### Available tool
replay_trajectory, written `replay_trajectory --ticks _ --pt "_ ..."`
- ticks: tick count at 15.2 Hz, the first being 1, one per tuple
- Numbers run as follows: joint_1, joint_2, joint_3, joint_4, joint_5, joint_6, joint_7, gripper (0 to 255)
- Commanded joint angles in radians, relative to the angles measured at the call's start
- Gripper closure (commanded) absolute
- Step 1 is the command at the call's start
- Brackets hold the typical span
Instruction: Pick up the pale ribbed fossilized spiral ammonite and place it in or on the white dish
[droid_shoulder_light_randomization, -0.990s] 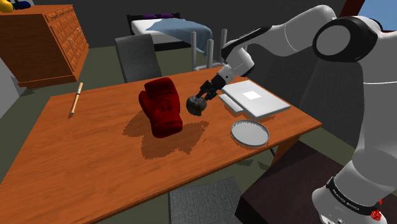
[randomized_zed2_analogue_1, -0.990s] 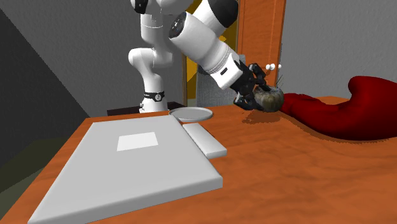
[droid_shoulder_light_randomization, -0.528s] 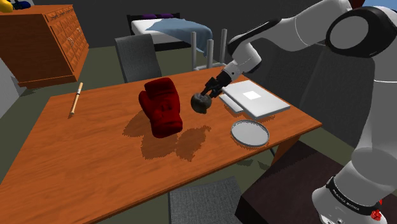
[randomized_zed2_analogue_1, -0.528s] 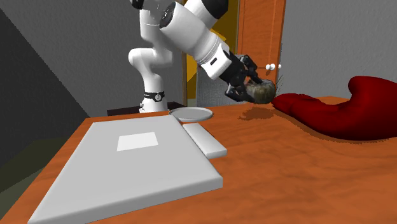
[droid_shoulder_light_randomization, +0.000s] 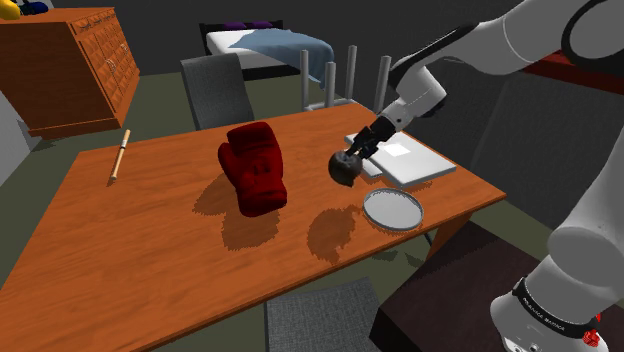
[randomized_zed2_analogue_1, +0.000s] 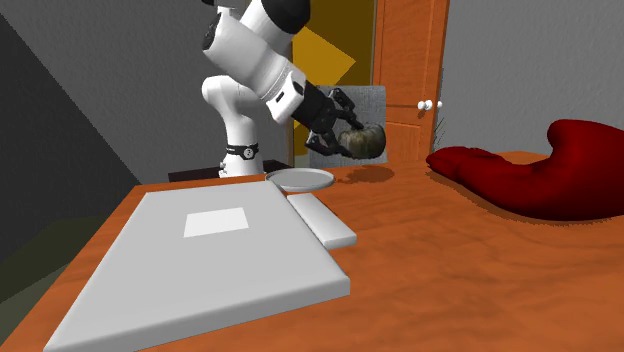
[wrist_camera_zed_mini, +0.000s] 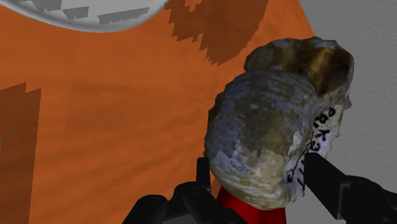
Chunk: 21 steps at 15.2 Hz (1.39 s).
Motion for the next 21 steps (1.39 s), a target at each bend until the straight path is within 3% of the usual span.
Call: replay_trajectory --ticks 1,11,21 --pt "-0.022 -0.056 -0.017 -0.065 -0.010 -0.025 -0.026 255" --pt "-0.145 -0.277 -0.134 -0.318 -0.132 -0.156 -0.155 255" --pt "-0.139 -0.166 -0.128 -0.331 -0.091 -0.080 -0.257 255"
